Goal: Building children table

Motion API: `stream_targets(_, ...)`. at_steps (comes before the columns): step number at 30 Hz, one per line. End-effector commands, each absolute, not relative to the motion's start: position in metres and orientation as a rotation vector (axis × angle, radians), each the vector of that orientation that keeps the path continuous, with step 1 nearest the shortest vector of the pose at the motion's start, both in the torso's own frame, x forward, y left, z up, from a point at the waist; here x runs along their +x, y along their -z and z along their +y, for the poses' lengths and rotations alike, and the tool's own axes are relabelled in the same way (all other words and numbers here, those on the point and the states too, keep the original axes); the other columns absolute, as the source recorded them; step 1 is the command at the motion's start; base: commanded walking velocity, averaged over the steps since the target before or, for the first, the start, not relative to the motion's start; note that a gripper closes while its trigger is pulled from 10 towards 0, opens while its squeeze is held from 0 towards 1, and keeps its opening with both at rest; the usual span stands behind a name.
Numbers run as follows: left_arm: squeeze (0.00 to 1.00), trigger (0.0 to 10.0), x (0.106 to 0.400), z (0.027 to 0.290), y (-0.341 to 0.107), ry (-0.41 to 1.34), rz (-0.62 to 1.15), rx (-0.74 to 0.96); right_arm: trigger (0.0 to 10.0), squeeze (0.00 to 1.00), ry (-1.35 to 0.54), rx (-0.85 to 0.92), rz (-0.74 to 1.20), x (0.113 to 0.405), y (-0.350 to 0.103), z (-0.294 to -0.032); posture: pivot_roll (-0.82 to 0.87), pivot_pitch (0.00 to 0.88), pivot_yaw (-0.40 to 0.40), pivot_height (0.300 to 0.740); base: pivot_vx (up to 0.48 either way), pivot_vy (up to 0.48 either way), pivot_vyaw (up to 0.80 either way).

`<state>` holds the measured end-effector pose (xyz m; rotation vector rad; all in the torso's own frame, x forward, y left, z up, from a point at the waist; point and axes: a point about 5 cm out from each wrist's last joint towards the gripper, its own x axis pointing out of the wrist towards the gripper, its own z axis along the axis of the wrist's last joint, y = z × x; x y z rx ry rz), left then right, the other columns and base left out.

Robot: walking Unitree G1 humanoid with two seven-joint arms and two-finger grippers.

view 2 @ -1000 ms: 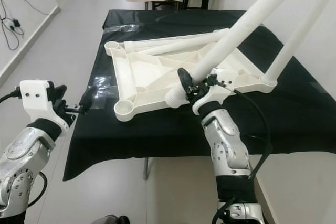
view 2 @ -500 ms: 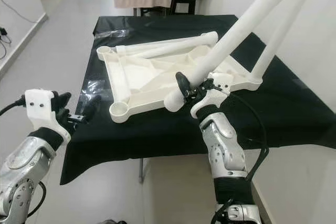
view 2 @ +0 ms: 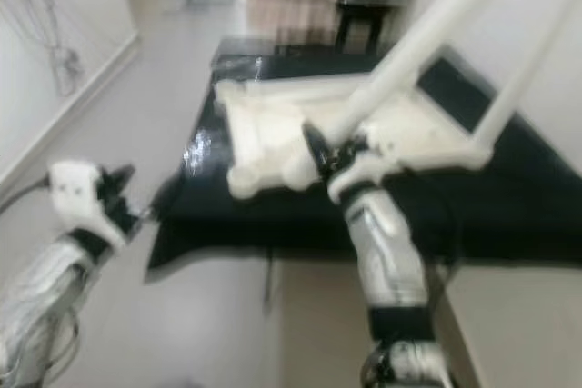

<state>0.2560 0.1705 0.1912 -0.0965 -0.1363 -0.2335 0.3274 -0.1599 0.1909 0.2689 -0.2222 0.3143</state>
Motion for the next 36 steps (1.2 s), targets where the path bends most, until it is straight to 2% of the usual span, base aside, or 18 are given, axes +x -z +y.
stream_targets(1, 0.0, 10.0, 0.257, 0.17, -0.19, 0.24, -0.13, -0.105, 10.0, 0.0, -0.306, 0.25, -0.236, 0.327, -0.193, -0.162, 0.0, 0.067, -0.014, 0.74, 0.0, 0.0, 0.0)
stream_targets(24, 0.0, 10.0, 0.258, 0.173, -0.189, 0.235, -0.131, -0.117, 10.0, 0.0, -0.313, 0.226, -0.238, 0.326, -0.192, -0.16, 0.0, 0.07, -0.017, 0.74, 0.0, 0.0, 0.0)
stream_targets(36, 0.0, 10.0, 0.261, 0.17, -0.208, 0.289, -0.202, -0.116, 10.0, 0.0, -0.324, 0.223, -0.292, 0.329, -0.213, -0.156, -0.01, 0.067, -0.017, 0.74, 0.041, 0.0, 0.0)
